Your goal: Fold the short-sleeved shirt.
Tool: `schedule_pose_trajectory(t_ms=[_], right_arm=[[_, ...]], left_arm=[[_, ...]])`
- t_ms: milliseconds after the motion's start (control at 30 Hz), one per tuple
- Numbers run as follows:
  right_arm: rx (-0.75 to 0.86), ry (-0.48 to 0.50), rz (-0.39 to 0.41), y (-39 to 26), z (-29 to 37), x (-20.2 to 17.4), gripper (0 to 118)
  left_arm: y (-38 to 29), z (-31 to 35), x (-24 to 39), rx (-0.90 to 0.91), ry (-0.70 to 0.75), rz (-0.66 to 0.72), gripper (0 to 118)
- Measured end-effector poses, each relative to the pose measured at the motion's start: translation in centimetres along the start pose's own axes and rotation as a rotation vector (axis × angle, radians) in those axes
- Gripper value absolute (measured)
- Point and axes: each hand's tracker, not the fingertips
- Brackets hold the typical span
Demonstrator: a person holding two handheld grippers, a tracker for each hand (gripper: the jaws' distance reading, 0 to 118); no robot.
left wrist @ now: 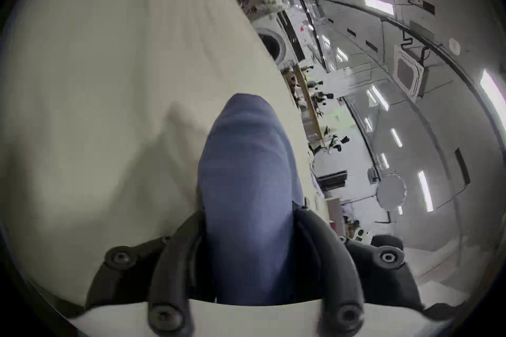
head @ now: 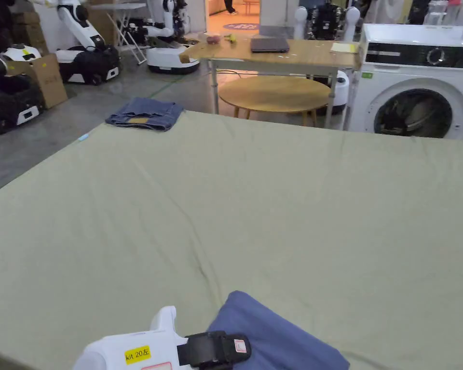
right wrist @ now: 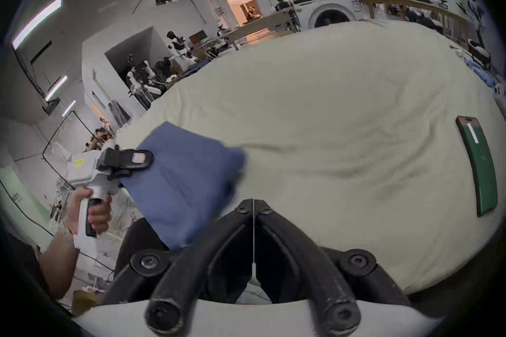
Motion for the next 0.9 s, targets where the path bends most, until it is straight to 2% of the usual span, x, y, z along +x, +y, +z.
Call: schedule_pose_trajectory(t_ms=[100, 233, 300, 367, 400, 533, 567, 600, 633, 667, 767, 900], right_arm=[[0.007, 0.007, 0.009, 0.4, -0.7, -1.4, 0], [-0.005, 0.013, 0.023, 0.8, -2.2, -3.1, 0], [-0.02, 0.013, 0.035, 0.9, -3.1, -4.0, 0], [-0.035, 0.01, 0.047, 0.9, -3.8, -4.6, 0], [-0.042, 0.008, 0.053, 1.0, -4.1, -3.8, 0], [-0.052, 0.01, 0.071, 1.4, -4.7, -5.0, 0], [-0.055, 0.012, 0.074, 1.6, -4.9, -5.2, 0], [-0.056, 0.011, 0.077, 1.7, -5.0, -5.3, 0], [-0.058, 0.01, 0.082, 1.8, -5.1, -5.4, 0], [-0.058, 0.01, 0.088, 1.9, -5.2, -5.6, 0], [-0.053, 0.011, 0.094, 2.2, -5.1, -5.7, 0], [-0.044, 0.021, 0.098, 2.3, -5.0, -5.6, 0]], left_arm=[[5.8, 5.5, -4.0, 0.072, 0.118, -0.04, 33], [12.3, 12.2, -7.6, 0.087, 0.155, -0.034, 33], [15.3, 14.7, -9.3, 0.12, 0.257, -0.071, 33], [17.5, 16.5, -11.2, 0.152, 0.256, -0.028, 33], [18.2, 17.0, -12.2, 0.169, 0.253, -0.013, 33], [18.8, 17.2, -14.9, 0.202, 0.228, 0.059, 33], [18.2, 17.0, -14.8, 0.212, 0.228, 0.075, 44], [17.9, 17.1, -15.0, 0.215, 0.229, 0.081, 77], [17.6, 17.3, -15.0, 0.226, 0.23, 0.081, 99], [17.4, 17.9, -14.9, 0.25, 0.237, 0.076, 107], [18.0, 20.9, -16.3, 0.35, 0.213, 0.096, 107], [16.8, 25.2, -15.4, 0.524, 0.293, 0.13, 106]])
